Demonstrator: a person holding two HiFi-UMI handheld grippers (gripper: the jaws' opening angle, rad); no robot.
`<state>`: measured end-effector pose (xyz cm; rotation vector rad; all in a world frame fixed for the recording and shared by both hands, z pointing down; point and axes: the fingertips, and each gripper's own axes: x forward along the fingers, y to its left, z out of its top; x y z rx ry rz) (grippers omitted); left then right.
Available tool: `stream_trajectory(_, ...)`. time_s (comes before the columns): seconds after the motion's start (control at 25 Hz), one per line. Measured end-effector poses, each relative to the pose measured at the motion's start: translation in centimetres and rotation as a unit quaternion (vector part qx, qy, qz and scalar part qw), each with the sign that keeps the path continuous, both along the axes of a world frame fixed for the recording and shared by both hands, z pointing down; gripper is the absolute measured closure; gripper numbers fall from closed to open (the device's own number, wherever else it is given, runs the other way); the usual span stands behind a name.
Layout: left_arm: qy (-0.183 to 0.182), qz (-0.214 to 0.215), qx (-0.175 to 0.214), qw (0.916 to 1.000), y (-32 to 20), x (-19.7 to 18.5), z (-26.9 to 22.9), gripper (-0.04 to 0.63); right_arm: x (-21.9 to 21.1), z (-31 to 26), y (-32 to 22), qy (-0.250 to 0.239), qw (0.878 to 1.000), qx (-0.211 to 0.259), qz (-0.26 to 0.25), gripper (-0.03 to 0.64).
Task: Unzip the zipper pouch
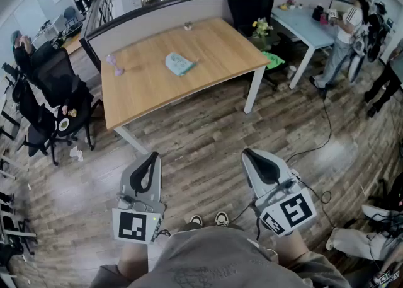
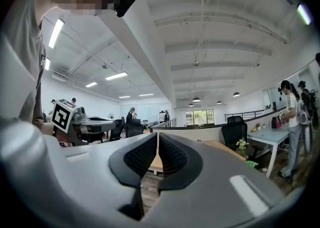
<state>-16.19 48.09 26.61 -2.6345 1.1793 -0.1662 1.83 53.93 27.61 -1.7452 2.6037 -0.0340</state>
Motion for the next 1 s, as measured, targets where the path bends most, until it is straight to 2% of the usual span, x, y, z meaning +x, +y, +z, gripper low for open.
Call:
stream_trajectory(0.16, 0.001, -0.001, -0.002, 1.0000, -0.3, 1.1, 0.1, 0.597, 1.0, 0.3, -0.3, 0.006, 1.000, -0.003, 0.001, 0.597)
stream_trajectory(0.32, -0.013, -0.004, -0.038, 0.9992, 0.0, 2.2, 1.1, 0.597, 2.0, 0.1, -0.2, -0.001, 1.000, 0.003, -0.001, 0.596)
stream_trajectory(0.52, -0.021, -0.016, -0.042, 0.9988, 0.5, 3.4, 1.9, 0.597, 3.8, 1.1, -0.2, 0.007, 1.000, -0.003, 0.014, 0.597)
stream_trajectory(0.6, -0.022, -0.024, -0.041, 0.9987, 0.8, 3.8, 2.2, 0.597, 4.4, 1.2, 0.0, 0.003, 1.000, -0.001, 0.011, 0.597)
stream_trajectory(0.8, 0.013, -0.021, -0.009, 0.9997, 0.9, 4.6, 0.9, 0.597, 5.1, 0.9, 0.2, -0.009, 1.000, 0.010, 0.000, 0.596)
stream_trajectory(0.92, 0.023, -0.037, -0.004, 0.9991, 0.3, 4.4, 0.2, 0.595, 5.7, -0.1, -0.1, -0.020, 0.999, 0.026, 0.010, 0.592)
stream_trajectory(0.96, 0.028, -0.044, -0.004, 0.9986, 0.0, 4.2, 0.0, 0.553, 6.0, -0.4, -0.3, -0.021, 0.999, 0.032, 0.016, 0.569)
stream_trajectory(1.0, 0.034, -0.051, -0.003, 0.9981, -0.5, 4.0, -0.1, 0.474, 6.3, -0.5, -0.6, -0.020, 0.999, 0.035, 0.021, 0.488)
